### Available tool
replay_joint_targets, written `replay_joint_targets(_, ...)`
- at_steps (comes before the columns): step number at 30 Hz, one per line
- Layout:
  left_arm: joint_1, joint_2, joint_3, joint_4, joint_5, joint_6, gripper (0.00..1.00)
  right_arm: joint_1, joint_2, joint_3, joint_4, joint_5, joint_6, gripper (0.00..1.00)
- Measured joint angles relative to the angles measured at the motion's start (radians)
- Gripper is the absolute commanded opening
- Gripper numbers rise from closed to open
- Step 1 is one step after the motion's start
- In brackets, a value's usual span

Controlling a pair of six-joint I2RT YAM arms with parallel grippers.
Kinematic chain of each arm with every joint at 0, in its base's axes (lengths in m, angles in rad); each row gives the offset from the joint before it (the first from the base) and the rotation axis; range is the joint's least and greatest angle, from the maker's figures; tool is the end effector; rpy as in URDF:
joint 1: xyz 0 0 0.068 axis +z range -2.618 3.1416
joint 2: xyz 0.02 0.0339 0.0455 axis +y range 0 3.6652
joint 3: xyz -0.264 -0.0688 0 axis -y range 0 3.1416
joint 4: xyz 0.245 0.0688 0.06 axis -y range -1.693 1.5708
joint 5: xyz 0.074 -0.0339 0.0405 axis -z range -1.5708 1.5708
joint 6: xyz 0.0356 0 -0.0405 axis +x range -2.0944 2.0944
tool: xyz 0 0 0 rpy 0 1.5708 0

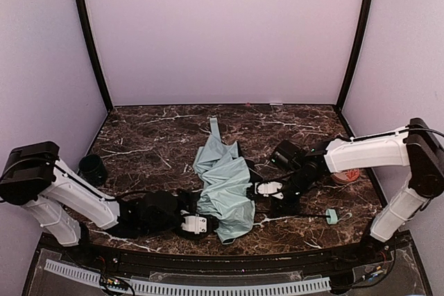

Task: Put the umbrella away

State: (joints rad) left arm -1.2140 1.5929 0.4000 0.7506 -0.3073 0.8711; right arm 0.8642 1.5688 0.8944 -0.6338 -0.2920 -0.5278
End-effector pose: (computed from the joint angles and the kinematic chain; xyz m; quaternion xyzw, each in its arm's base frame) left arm 0.1042 -0.2488 0.1257 0.6800 0.4916 0.0373 0.5428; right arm 0.1716 0.2168 0.1670 -0.6435 0.7405 0.1639 0.1036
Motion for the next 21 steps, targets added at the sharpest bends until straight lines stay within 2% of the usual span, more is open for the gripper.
replay_joint_targets(1,-0.013,-0.037,0.018,-0.13,0.004,-0.055,0.99,0.0,0.011,0.007,-0.003,-0.003,-0.002,0.0)
replay_joint_targets(2,-0.023,-0.08,0.02,-0.158,0.006,-0.068,0.99,0.0,0.026,0.014,-0.003,-0.004,-0.004,0.0)
replay_joint_targets(7,-0.058,-0.326,0.08,-0.506,0.132,-0.281,0.97,0.0,0.109,0.049,-0.003,-0.01,-0.013,0.0)
replay_joint_targets(9,-0.063,-0.44,0.088,-0.559,0.188,-0.342,0.97,0.0,0.116,0.056,-0.004,-0.013,-0.014,0.0)
replay_joint_targets(12,-0.066,-0.567,0.087,-0.548,0.249,-0.383,0.99,0.0,0.116,0.061,-0.004,-0.018,-0.014,0.01)
replay_joint_targets(14,-0.066,-0.584,0.087,-0.513,0.272,-0.386,0.99,0.0,0.116,0.062,-0.003,-0.019,-0.014,0.08)
replay_joint_targets(18,-0.066,-0.446,0.141,-0.49,0.281,-0.356,0.98,0.0,0.116,0.064,0.006,-0.021,-0.014,0.4)
replay_joint_targets(21,-0.065,-0.274,0.211,-0.487,0.262,-0.319,0.93,0.001,0.112,0.078,0.002,-0.016,-0.015,0.5)
